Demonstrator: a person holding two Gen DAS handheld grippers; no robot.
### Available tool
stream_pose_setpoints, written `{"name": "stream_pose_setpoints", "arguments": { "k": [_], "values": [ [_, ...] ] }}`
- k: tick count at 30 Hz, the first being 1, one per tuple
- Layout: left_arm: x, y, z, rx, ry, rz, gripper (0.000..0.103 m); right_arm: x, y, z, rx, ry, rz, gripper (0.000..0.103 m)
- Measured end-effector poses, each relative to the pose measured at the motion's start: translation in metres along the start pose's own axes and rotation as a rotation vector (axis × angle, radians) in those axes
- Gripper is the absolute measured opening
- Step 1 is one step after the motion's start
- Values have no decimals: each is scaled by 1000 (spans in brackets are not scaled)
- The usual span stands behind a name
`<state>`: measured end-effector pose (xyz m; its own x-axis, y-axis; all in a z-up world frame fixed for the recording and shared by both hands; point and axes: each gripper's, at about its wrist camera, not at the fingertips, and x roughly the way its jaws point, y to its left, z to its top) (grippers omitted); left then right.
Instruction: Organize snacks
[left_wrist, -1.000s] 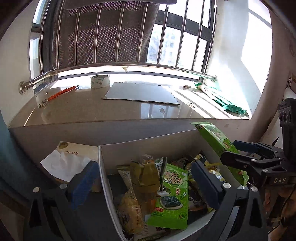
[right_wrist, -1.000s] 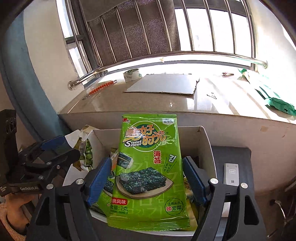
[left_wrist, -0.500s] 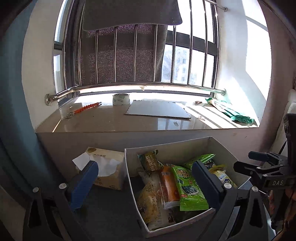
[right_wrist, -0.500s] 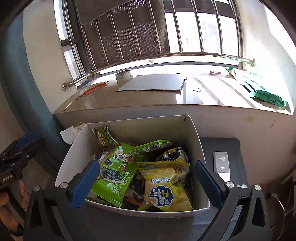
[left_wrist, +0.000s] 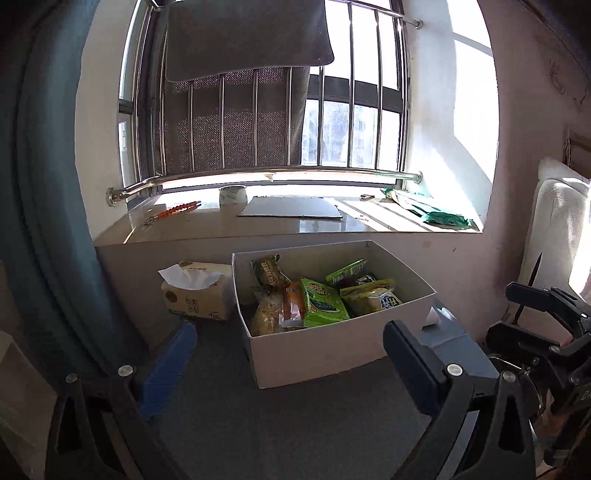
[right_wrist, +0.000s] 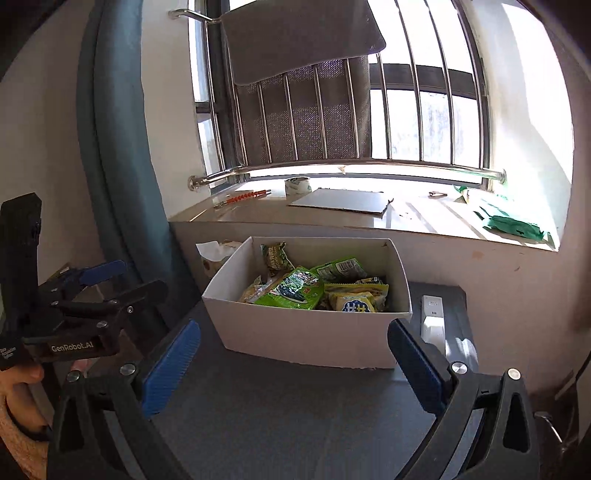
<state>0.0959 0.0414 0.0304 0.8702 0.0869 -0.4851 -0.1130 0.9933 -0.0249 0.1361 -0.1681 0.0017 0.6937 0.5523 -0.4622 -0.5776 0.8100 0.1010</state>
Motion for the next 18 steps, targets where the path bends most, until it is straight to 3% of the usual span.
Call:
{"name": "stream_pose_setpoints", "arguments": {
  "k": [4,7,10,13,18],
  "values": [
    [-34,-1,-12,-42,0,-32,103,-36,2,-16,23,-32,-2,103],
    [-57,-7,-24,-41,-28,36,103,-53,6,-31,34,-35,-26,103],
    [-75,-10,-41,-66,-24,52,103,-62,10,-45,48,-29,-11,103],
    [-81,-13,-51,-66,11,-17,103,-63,13,-50,34,-10,5,103],
    [-82,-15,-52,-68,23,0,103,-65,17,-50,40,-30,37,103]
  ]
}}
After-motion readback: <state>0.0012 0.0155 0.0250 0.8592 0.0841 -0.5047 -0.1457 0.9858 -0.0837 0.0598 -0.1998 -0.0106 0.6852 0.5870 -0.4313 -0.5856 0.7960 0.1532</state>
